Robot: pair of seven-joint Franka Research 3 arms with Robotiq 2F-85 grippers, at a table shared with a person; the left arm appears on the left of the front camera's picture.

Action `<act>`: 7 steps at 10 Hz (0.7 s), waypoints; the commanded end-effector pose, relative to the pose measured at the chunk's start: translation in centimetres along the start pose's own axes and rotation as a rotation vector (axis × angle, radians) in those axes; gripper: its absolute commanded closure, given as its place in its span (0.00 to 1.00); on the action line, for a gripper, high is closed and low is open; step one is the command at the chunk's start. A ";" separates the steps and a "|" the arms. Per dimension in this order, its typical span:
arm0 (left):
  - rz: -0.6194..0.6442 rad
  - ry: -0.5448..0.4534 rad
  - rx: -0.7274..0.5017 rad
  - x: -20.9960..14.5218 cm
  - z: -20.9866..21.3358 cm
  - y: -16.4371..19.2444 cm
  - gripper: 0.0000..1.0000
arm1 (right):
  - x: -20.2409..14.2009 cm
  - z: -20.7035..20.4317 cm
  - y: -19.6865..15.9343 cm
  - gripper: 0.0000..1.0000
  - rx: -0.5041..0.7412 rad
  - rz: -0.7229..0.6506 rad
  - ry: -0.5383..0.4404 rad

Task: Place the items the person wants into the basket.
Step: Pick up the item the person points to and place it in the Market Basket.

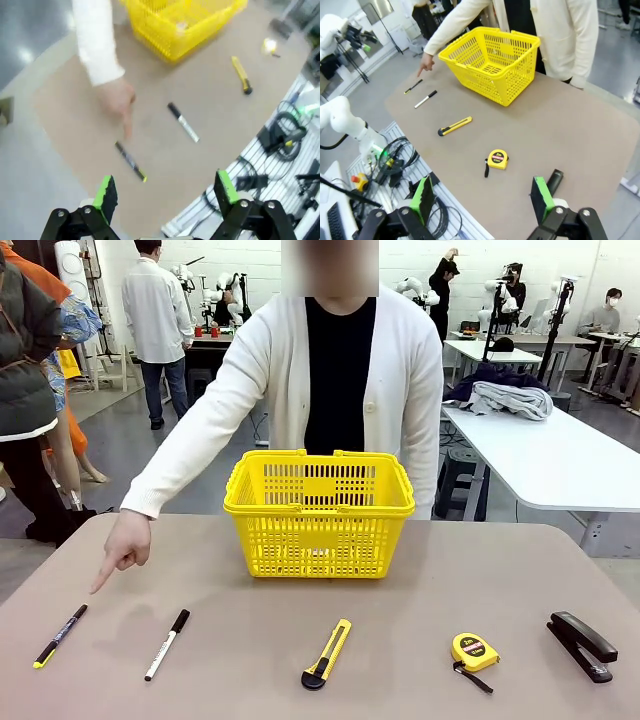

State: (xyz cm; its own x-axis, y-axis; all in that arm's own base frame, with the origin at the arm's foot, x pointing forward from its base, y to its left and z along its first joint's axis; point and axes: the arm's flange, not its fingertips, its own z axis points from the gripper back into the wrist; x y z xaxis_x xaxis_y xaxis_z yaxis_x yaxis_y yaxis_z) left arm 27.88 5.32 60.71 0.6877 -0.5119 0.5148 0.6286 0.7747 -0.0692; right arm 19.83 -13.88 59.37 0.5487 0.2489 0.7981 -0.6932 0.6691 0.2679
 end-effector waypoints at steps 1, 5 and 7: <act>-0.021 0.264 0.074 -0.3 -2.3 -1.1 0.00 | 0.1 -0.2 0.1 0.00 0.016 0.010 -0.009; 0.048 0.446 0.129 -1.2 -8.4 -0.3 0.00 | 0.1 -0.2 0.1 0.00 0.016 0.010 -0.009; 0.074 0.410 0.107 -1.1 -9.1 -0.2 0.00 | 0.1 -0.2 0.1 0.00 0.016 0.010 -0.009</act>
State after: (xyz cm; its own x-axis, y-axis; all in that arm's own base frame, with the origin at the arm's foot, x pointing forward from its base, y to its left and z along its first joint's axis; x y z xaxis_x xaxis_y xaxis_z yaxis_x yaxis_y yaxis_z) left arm 30.03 2.63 52.27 0.8190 -0.5659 0.0951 0.5678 0.8231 0.0082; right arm 19.85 -13.86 59.38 0.5494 0.2496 0.7974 -0.6926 0.6699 0.2675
